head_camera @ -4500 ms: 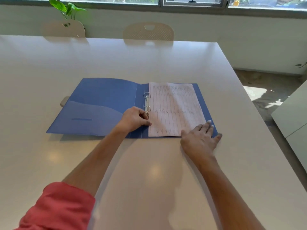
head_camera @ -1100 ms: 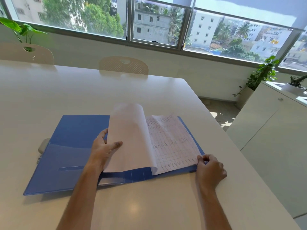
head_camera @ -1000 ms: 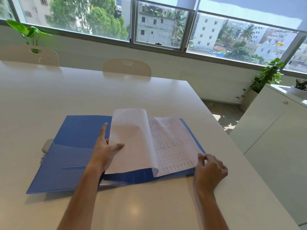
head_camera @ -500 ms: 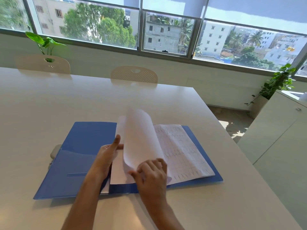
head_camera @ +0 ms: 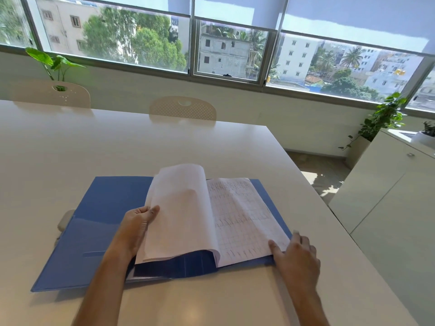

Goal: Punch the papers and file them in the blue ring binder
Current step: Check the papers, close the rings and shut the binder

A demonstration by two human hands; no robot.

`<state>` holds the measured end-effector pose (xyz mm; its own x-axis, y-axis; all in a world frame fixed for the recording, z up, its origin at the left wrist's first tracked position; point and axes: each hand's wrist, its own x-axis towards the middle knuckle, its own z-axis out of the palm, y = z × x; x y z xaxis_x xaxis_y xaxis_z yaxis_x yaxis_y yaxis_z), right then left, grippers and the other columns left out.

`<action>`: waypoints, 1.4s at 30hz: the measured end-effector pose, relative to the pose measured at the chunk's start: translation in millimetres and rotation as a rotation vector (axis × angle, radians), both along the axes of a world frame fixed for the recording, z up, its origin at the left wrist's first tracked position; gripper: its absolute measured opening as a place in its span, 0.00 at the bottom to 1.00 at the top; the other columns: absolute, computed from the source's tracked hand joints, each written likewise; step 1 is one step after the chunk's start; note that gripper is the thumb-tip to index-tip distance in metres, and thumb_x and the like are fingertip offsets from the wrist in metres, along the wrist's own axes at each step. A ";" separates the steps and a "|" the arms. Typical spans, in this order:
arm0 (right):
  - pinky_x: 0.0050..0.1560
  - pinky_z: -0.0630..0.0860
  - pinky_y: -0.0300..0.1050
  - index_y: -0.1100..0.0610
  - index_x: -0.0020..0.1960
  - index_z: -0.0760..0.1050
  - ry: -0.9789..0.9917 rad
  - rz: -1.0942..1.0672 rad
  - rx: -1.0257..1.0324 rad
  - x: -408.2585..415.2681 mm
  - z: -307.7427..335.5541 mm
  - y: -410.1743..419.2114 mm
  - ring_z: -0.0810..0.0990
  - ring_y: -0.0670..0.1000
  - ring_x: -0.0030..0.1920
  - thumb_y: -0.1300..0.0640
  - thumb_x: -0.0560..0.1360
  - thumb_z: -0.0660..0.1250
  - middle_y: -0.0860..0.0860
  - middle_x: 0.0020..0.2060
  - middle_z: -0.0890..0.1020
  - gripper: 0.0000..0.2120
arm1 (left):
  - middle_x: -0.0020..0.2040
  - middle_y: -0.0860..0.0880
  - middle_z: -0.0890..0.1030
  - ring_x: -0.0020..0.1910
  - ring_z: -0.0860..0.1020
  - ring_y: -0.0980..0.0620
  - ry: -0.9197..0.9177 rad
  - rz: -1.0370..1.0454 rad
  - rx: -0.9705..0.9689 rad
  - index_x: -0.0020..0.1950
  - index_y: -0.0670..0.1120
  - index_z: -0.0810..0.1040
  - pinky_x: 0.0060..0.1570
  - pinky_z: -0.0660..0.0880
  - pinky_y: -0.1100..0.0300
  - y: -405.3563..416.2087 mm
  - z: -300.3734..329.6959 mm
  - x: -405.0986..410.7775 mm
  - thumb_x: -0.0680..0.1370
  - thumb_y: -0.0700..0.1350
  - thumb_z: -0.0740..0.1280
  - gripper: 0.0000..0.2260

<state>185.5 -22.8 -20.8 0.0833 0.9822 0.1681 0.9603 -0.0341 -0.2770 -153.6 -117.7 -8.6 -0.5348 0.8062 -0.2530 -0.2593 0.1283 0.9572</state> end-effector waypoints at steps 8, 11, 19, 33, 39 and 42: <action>0.55 0.73 0.49 0.56 0.62 0.72 -0.017 -0.020 -0.072 1.4 -4.0 6.2 0.74 0.55 0.58 0.36 0.73 0.65 0.54 0.56 0.76 0.28 | 0.37 0.44 0.85 0.31 0.83 0.44 0.081 0.110 -0.018 0.42 0.42 0.82 0.31 0.76 0.56 -9.6 10.0 -8.0 0.77 0.46 0.68 0.09; 0.54 0.72 0.51 0.53 0.60 0.75 0.104 0.008 -0.050 2.9 -6.5 7.0 0.75 0.55 0.55 0.39 0.73 0.67 0.53 0.52 0.79 0.23 | 0.36 0.46 0.86 0.30 0.83 0.47 0.089 0.132 -0.011 0.38 0.42 0.84 0.26 0.77 0.58 -21.4 11.6 -21.7 0.76 0.47 0.69 0.10; 0.46 0.78 0.54 0.57 0.48 0.74 0.571 0.006 0.207 -1.6 -7.9 6.9 0.79 0.54 0.42 0.55 0.72 0.74 0.52 0.41 0.79 0.11 | 0.39 0.46 0.86 0.32 0.84 0.47 0.063 0.109 -0.048 0.43 0.43 0.84 0.26 0.78 0.59 -35.1 12.0 -35.2 0.75 0.48 0.70 0.08; 0.46 0.79 0.58 0.64 0.50 0.82 0.508 0.051 0.461 2.1 -13.6 6.7 0.81 0.55 0.38 0.60 0.78 0.66 0.56 0.48 0.85 0.08 | 0.40 0.43 0.82 0.34 0.80 0.43 0.091 0.084 -0.050 0.41 0.46 0.78 0.25 0.77 0.59 -40.5 14.8 -45.4 0.76 0.43 0.67 0.04; 0.56 0.70 0.58 0.60 0.56 0.82 0.298 0.116 0.690 -12.2 0.3 -3.8 0.80 0.58 0.53 0.54 0.79 0.62 0.57 0.60 0.80 0.15 | 0.36 0.44 0.81 0.29 0.81 0.45 0.079 0.081 -0.017 0.37 0.47 0.74 0.28 0.77 0.56 -39.4 7.7 -51.3 0.75 0.38 0.66 0.08; 0.49 0.78 0.59 0.61 0.51 0.82 0.512 0.246 0.736 -40.1 19.0 -20.7 0.81 0.53 0.47 0.53 0.79 0.59 0.54 0.50 0.84 0.16 | 0.45 0.41 0.80 0.38 0.79 0.40 0.105 0.105 -0.006 0.50 0.49 0.75 0.36 0.76 0.50 -37.3 6.9 -52.7 0.74 0.33 0.66 0.11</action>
